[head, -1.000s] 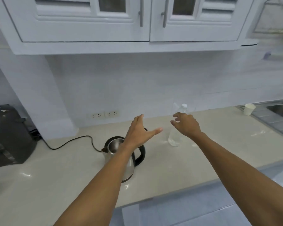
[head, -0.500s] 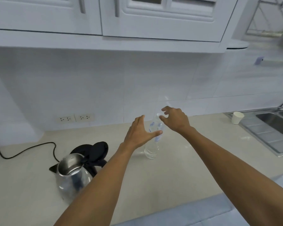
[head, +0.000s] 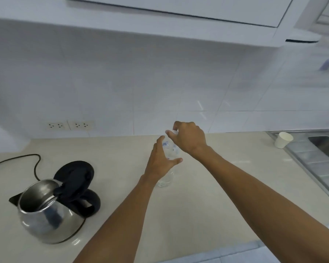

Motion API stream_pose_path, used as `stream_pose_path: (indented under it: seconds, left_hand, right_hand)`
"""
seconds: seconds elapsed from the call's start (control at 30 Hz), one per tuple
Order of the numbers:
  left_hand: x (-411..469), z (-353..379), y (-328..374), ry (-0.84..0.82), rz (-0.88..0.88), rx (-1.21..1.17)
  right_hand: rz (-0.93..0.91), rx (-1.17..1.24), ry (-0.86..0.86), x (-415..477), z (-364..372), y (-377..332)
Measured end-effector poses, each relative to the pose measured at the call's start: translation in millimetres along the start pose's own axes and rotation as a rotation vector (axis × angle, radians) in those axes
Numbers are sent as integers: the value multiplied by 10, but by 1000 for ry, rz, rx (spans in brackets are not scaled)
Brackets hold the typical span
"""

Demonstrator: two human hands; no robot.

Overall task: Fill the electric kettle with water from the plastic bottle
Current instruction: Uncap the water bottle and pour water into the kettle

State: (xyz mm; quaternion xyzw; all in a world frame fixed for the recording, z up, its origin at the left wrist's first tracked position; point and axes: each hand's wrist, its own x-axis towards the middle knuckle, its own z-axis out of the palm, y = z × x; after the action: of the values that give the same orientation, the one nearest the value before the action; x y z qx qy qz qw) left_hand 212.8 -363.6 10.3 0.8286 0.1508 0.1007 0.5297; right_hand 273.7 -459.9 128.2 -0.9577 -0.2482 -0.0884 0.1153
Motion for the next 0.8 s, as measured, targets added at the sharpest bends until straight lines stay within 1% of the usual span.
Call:
stream_pose_path:
  seconds: [0.07, 0.17, 0.23, 0.33, 0.47, 0.6, 0.8]
  left_hand:
    - [34, 103, -107, 59, 13, -33]
    - [42, 199, -234, 83, -7, -115]
    - [25, 256, -310, 97, -17, -152]
    - [49, 313, -373, 119, -7, -137]
    - [73, 298, -353, 97, 50, -96]
    - [-91, 261, -313, 85, 98, -77]
    - [-564, 25, -115, 65, 134, -95]
  right_hand:
    - [-9, -64, 4, 6, 34, -9]
    - [-21, -152, 19, -8, 84, -43]
    - [-56, -166, 30, -18, 124, -67]
    - [-106, -146, 32, 3, 156, -46]
    - [-155, -153, 7, -21, 73, 48]
    - [-172, -164, -16, -196, -69, 85]
    - [-208, -158, -25, -585, -400, -174]
